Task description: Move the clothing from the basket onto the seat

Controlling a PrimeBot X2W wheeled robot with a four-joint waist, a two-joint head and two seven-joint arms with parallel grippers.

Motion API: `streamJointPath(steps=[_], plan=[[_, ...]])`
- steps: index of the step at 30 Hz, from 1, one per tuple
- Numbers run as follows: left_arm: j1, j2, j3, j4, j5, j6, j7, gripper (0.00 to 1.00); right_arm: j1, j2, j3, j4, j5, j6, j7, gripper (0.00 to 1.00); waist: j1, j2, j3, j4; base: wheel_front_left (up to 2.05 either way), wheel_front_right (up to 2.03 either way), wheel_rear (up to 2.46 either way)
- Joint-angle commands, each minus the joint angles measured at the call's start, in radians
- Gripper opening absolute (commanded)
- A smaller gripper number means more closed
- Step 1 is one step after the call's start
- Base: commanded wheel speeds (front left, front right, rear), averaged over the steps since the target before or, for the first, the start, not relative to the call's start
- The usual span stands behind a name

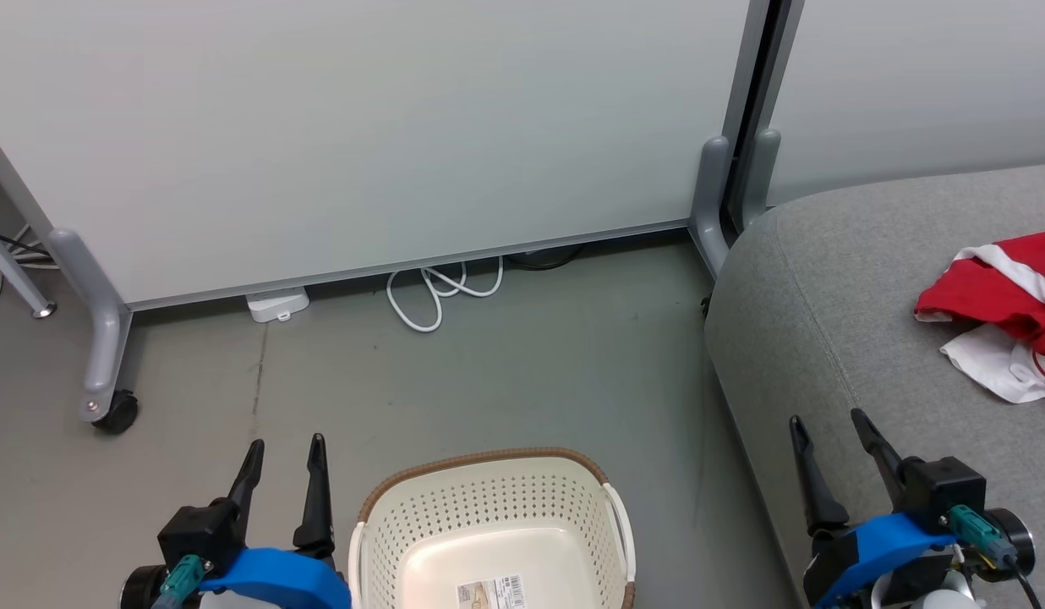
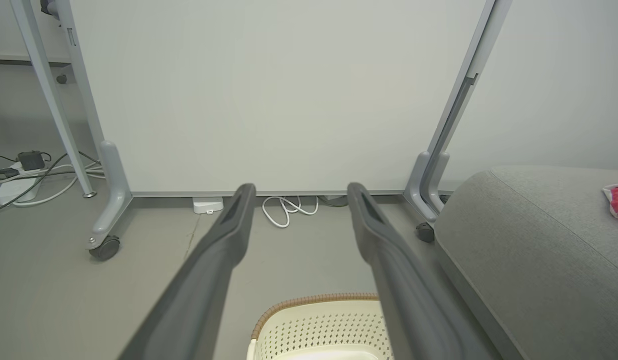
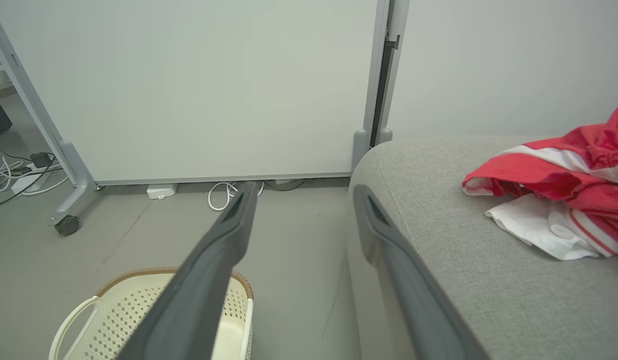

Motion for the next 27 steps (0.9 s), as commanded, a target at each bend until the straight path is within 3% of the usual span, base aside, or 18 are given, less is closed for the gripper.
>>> streamJointPath(steps=[1, 24, 25, 27], plan=[[0.009, 0.001, 0.013, 0.003, 0.004, 0.003, -0.003, 1.00, 0.014, 0.006, 0.004, 0.004, 0.004, 0.000, -0.006, 1.00, 0.0001, -0.0001, -0.001, -0.002, 0.00, 0.00, 0.00], [0.031, -0.006, 0.039, 0.009, -0.008, -0.008, -0.003, 1.00, 0.011, 0.011, 0.039, -0.003, 0.010, 0.000, 0.006, 1.00, 0.0001, -0.0001, 0.000, 0.006, 0.00, 0.00, 0.00], [0.022, -0.005, 0.039, 0.011, -0.006, -0.002, 0.000, 0.00, 0.003, 0.008, 0.038, 0.000, 0.004, 0.000, 0.004, 0.00, 0.0002, -0.0001, 0.000, 0.006, 0.00, 0.00, 0.00], [0.029, -0.007, 0.038, 0.025, -0.008, -0.001, 0.002, 0.00, 0.006, 0.008, 0.038, 0.015, 0.004, 0.000, 0.004, 0.00, 0.0002, -0.0001, 0.000, 0.006, 0.00, 0.00, 0.00]])
